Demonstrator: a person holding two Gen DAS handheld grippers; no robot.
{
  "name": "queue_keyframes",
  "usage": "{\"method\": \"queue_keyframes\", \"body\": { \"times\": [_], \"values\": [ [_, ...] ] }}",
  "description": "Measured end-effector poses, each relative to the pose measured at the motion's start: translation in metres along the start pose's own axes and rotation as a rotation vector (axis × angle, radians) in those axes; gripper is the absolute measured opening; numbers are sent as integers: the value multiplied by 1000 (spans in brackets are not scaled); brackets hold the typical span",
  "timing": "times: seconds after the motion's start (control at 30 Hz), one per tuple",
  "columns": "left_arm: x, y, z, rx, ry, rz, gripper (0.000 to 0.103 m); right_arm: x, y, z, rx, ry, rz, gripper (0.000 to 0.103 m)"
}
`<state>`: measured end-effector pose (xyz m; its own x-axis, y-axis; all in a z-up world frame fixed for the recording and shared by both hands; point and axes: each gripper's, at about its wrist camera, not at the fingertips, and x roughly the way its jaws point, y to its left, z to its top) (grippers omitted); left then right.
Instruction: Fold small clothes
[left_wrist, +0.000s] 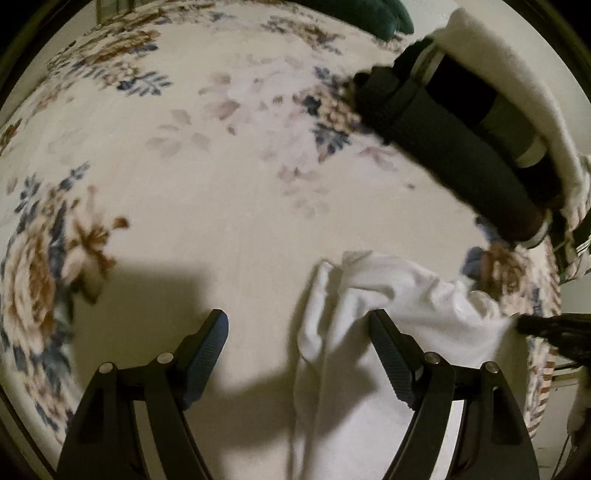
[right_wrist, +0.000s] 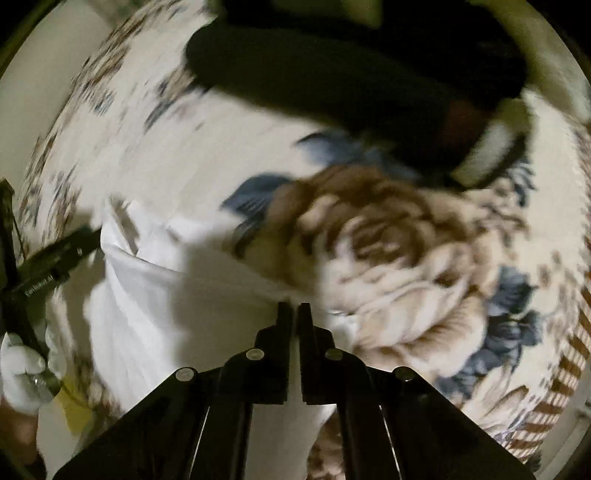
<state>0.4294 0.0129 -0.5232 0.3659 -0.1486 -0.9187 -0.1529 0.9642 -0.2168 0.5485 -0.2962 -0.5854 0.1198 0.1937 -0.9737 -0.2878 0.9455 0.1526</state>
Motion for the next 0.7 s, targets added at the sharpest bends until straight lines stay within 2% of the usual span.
{"method": "queue_keyframes", "body": {
  "times": [0.1, 0.2, 0.3, 0.37, 0.47, 0.53, 0.57, 0.6, 0.67, 0.7],
  "values": [
    [13, 2, 4, 13, 33, 15, 81, 1, -19, -6, 85, -22, -10, 1],
    [16, 2, 6, 21, 49, 22, 82, 8, -42, -12, 194, -17, 62, 1],
    [8, 4, 9, 4, 51, 14, 82, 8, -41, -14, 169, -22, 89, 1],
    [-1, 5, 12, 2, 41, -1, 82, 6, -29, -12, 120, -10, 104, 2],
    [-14, 1, 13, 32, 20, 17, 82, -12, -10, -9, 28, -33, 122, 6],
    [-20, -4, 13, 61, 8, 34, 82, -18, 10, -9, -83, -33, 121, 22],
    [-23, -8, 14, 78, -2, 46, 82, -16, 23, -8, -150, -23, 108, 36],
    [-24, -12, 15, 96, -9, 55, 82, -12, 37, -8, -226, -11, 89, 46],
    [-24, -20, 17, 119, -11, 62, 82, -2, 56, -8, -333, 18, 58, 46],
    [-23, -24, 20, 126, -12, 63, 82, 4, 64, -9, -377, 35, 29, 32]
  ]
}}
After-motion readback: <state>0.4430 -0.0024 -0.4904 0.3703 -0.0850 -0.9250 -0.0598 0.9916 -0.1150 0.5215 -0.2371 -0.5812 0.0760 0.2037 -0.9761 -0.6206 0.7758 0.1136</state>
